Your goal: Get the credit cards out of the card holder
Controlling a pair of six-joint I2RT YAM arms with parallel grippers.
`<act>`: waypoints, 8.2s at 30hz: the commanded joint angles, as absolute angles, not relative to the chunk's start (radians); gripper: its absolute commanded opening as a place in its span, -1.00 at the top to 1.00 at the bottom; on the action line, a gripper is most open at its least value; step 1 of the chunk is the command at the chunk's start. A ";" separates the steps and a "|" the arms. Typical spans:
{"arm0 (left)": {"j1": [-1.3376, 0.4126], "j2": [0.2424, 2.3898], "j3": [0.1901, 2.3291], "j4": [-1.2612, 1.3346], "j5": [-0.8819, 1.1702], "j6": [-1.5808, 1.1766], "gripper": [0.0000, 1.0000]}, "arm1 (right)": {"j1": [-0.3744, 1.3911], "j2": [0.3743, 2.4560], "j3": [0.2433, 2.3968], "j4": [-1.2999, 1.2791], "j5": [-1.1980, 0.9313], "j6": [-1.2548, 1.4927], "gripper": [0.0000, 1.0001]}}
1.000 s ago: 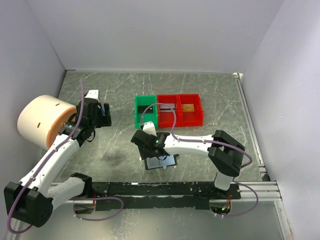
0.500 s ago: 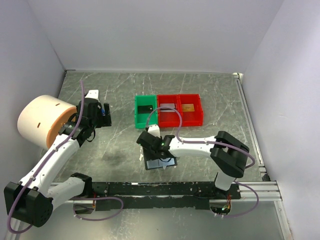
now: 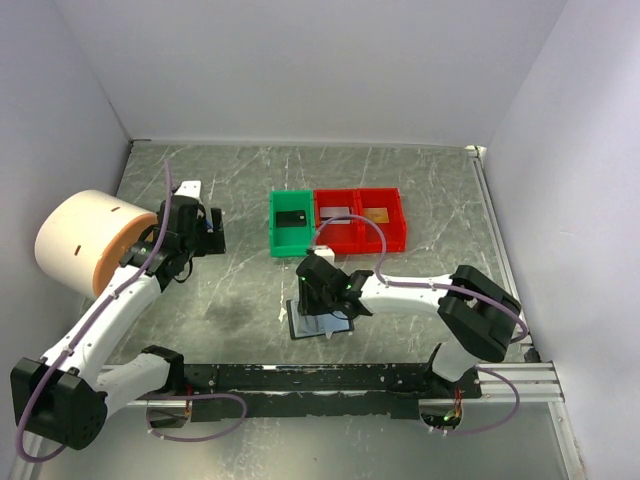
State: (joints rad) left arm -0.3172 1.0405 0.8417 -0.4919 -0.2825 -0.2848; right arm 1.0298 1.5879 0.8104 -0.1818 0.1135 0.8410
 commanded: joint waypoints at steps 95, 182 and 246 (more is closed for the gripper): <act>-0.737 0.950 0.674 -0.402 -0.246 -0.875 -0.71 | 1.100 1.741 0.994 -0.491 0.222 0.758 -0.16; -0.903 1.176 0.348 0.246 0.118 -1.118 -0.07 | 0.853 1.555 0.569 -0.041 -0.173 0.795 0.13; -0.961 1.285 0.568 -0.089 0.004 -0.984 0.86 | 0.848 1.361 0.737 -0.298 -0.011 0.763 -0.36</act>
State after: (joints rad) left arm -0.9569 1.3167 0.5026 0.0700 0.0895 -1.0462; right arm 0.8501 1.4181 0.6830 -0.1368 -0.1493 0.7944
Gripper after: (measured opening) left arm 0.075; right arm 0.671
